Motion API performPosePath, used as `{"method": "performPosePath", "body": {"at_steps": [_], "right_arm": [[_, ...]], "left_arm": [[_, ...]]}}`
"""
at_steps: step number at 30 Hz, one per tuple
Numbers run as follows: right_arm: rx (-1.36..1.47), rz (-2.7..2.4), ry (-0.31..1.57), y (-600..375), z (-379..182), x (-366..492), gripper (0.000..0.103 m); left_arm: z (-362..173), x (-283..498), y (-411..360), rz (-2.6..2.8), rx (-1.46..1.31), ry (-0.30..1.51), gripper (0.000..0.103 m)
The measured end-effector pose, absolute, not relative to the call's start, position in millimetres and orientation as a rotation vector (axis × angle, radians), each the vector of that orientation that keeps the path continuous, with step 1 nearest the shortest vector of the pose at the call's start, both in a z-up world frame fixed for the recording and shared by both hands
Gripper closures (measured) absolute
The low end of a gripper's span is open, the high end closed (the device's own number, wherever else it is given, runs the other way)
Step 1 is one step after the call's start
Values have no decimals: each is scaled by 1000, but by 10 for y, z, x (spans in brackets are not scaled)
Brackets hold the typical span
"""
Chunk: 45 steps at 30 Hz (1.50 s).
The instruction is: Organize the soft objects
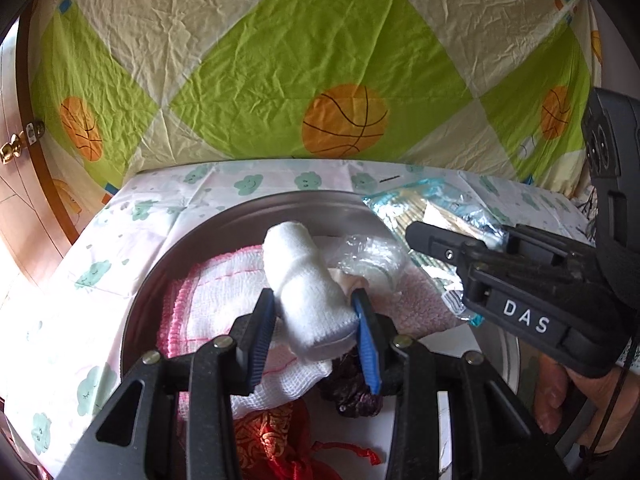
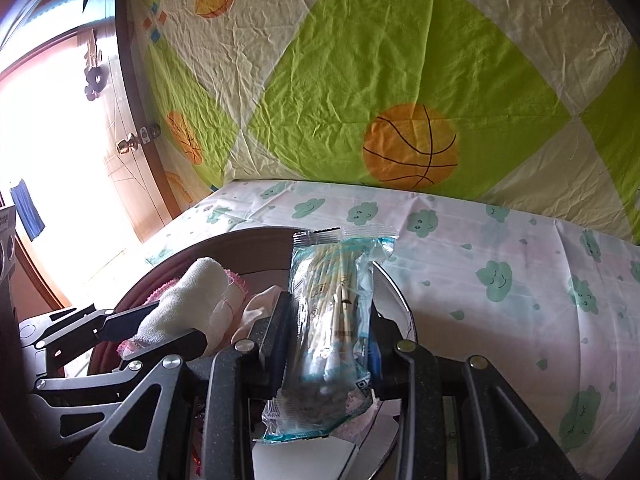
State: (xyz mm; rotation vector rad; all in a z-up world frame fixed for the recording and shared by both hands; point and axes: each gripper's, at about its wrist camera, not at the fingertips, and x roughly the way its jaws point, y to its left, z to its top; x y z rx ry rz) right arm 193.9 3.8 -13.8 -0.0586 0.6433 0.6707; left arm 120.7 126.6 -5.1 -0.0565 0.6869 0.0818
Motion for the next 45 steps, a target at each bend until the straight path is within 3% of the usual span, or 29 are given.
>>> {"method": "performPosePath", "body": {"at_steps": [8, 10, 12, 20, 28, 45], "right_arm": [[-88, 694, 689, 71, -243, 1924, 66], [-89, 696, 693, 74, -270, 1900, 56], [-78, 699, 684, 39, -266, 1866, 47], [-50, 677, 647, -131, -189, 1761, 43], [-33, 648, 601, -302, -127, 1578, 36], [-59, 579, 463, -530, 63, 970, 25]], "left_arm": [[-100, 1222, 1255, 80, -56, 708, 62], [-75, 1204, 1268, 88, -64, 699, 61], [-64, 1185, 1267, 91, -62, 694, 56], [-14, 1112, 1284, 119, -66, 660, 24], [35, 979, 1271, 139, -79, 622, 5], [114, 485, 1213, 192, -118, 527, 1]]}}
